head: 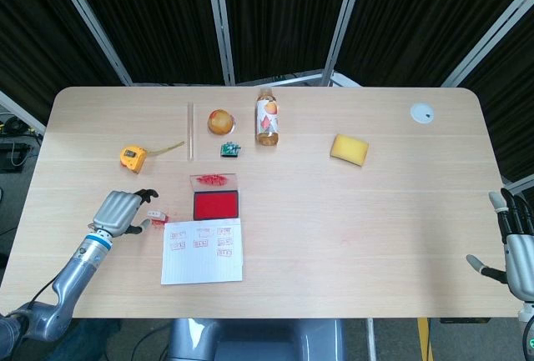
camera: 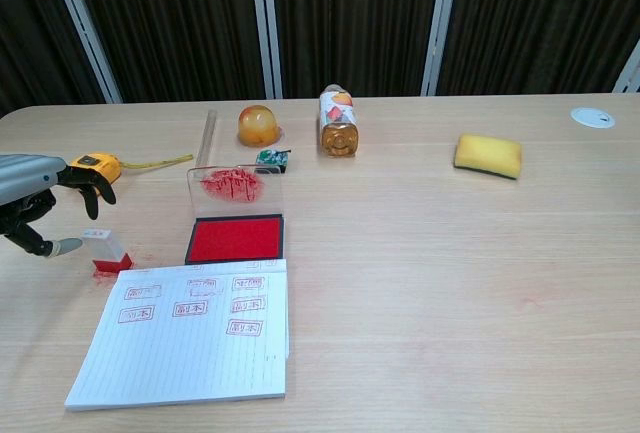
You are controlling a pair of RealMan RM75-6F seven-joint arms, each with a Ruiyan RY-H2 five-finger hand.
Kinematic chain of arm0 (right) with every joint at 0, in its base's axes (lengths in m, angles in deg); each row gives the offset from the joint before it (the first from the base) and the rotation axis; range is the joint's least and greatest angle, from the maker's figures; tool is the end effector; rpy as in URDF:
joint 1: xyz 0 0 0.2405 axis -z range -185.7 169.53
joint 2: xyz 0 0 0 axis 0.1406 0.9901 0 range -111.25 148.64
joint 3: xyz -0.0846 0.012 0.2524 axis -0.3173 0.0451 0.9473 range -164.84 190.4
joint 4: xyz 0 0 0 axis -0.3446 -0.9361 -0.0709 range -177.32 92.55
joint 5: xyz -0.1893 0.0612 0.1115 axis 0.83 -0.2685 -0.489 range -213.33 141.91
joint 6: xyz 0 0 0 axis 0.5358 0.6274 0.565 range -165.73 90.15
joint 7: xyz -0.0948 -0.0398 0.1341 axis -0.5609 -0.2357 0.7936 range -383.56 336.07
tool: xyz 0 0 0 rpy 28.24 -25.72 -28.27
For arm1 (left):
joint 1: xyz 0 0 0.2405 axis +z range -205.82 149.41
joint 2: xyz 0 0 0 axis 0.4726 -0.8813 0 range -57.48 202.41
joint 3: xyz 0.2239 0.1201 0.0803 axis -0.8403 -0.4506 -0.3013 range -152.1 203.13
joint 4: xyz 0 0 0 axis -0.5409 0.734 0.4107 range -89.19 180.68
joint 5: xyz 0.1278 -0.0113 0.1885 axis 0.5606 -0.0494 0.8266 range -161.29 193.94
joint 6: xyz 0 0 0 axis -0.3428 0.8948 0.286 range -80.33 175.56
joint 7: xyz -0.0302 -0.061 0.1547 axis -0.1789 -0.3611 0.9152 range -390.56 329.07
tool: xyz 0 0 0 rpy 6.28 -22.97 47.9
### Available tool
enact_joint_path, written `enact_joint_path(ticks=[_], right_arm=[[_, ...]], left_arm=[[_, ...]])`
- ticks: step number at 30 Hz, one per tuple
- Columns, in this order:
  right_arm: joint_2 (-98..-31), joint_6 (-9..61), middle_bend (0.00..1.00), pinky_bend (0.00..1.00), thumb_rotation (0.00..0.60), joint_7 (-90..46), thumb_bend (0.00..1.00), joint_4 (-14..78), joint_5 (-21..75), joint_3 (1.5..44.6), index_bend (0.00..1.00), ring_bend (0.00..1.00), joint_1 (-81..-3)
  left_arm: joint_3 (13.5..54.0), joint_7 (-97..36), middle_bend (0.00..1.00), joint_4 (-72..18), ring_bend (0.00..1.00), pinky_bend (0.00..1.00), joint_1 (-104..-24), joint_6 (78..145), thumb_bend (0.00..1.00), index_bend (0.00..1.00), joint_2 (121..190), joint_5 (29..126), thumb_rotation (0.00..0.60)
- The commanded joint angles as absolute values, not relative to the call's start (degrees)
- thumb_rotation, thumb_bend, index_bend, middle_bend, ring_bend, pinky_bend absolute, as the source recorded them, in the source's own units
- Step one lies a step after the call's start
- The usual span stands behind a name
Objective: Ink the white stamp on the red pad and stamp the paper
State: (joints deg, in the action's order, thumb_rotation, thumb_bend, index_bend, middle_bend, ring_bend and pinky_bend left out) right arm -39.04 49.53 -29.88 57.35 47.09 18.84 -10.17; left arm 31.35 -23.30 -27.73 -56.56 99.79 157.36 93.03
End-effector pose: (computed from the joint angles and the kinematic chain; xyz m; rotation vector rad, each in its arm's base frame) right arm -0.3180 -0.2032 0.1889 1.2983 -0.8183 0.8388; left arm -0.2887 0.3385 -0.0180 -1.8199 -1.0067 -0.7016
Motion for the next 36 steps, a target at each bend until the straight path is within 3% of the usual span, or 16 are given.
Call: enact_joint_path(ticks=[1,36], right_arm=[[-39.0,49.5,0.00,0.00,0.600,-29.8,0.00,57.3,47.0,18.9,0.00,0.00,-10.2],[-39.2,48.3,0.00,0.00,0.600,-29.6,0.00,56.5,44.6,19.6,0.00,0.00,-10.9]], left_arm=[[31.0,-23.1,0.36,-26.7,0.83,0.93,-56.9,99.6,0.30,0.28,158.3,92.8,0.600],[28.3,-23.0,0.43,-20.7,0.82,0.93,-58.7,104.0,0.31,0.40,162.6,96.8,0.600]])
